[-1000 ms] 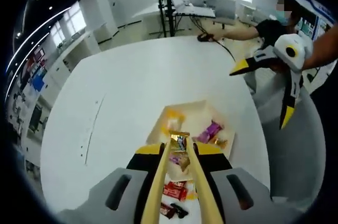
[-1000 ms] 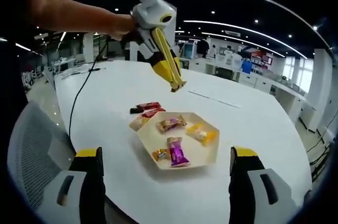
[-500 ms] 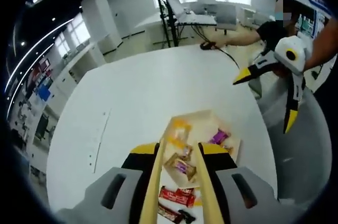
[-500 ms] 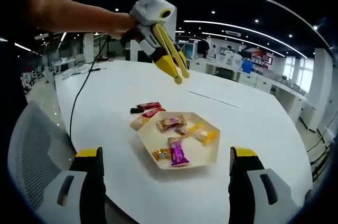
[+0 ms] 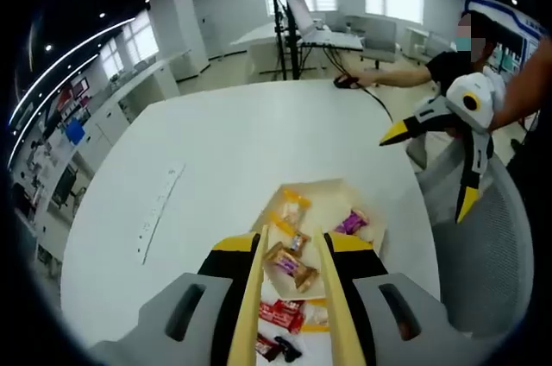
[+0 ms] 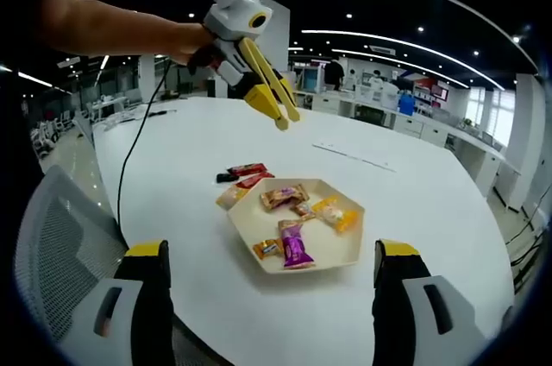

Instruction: Place the target food into the container with the food tongs after gripping and lifting it, then release it inside without dropping or visibly crushing the food.

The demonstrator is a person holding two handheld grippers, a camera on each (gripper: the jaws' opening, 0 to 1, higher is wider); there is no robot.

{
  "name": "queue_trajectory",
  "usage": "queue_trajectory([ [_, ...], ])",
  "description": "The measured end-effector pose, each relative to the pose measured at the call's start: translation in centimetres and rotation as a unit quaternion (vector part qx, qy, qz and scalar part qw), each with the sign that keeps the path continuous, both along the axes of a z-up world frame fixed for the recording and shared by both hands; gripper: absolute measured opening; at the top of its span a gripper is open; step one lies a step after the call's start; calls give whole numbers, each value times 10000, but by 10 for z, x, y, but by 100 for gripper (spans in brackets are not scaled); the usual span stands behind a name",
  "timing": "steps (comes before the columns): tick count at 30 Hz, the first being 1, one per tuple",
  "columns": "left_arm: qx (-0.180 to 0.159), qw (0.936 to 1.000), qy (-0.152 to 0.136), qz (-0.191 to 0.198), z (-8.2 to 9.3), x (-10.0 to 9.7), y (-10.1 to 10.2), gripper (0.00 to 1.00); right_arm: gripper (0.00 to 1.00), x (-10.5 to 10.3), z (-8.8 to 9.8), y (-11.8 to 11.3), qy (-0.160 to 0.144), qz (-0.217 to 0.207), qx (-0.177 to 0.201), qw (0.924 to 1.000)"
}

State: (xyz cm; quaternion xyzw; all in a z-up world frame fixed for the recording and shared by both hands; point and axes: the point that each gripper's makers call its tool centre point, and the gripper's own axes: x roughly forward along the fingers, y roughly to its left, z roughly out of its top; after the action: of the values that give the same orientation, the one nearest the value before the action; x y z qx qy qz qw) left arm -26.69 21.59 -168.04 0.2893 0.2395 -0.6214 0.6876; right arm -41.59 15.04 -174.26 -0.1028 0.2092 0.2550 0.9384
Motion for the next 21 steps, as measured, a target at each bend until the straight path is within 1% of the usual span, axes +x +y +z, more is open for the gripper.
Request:
queue_trajectory([
  [2,25,10000,-67,60,-3,2,4,26,97,-1,-1,2,16,55,-19,10000],
  [4,40,9999,-64,102,-4,4,10,26,97,-2,0,3,3,87,5,10000],
  [5,14,9999,-107,124,-3,6,12,26,98,-2,0,3,-30,103,15,9999],
  [6,-29,9998,-112,179,-1,9,14,26,98,-2,-1,1,-21,100,-61,9999],
  [8,-107,9995,-62,297,3,12,19,26,98,-1,1,-1,9,65,83,9999],
  [10,-85,9993,-146,331,3,16,25,26,99,-1,-1,1,-3,93,-4,10000],
  [11,-73,9992,-147,355,4,18,28,26,99,-2,-2,3,13,134,-28,9999],
  [13,-155,9988,-88,457,6,22,33,26,99,-1,0,3,-43,149,-41,9999],
  [15,-132,9981,-150,585,5,27,40,27,99,-1,-1,2,-3,140,-10,9999],
  [16,-155,9974,-128,690,4,29,44,27,99,-1,-4,2,54,138,-13,9999],
  [17,-194,9972,-99,721,4,28,46,27,99,-1,-6,2,70,137,-77,9999],
  [18,-216,9968,-102,762,4,28,49,27,99,-1,-10,1,128,149,-217,9996],
  [20,-213,9956,-114,901,0,29,59,26,99,-3,-9,4,153,214,-109,9996],
  [21,-242,9952,-109,943,0,29,63,26,99,-3,-10,5,150,219,-142,9995],
])
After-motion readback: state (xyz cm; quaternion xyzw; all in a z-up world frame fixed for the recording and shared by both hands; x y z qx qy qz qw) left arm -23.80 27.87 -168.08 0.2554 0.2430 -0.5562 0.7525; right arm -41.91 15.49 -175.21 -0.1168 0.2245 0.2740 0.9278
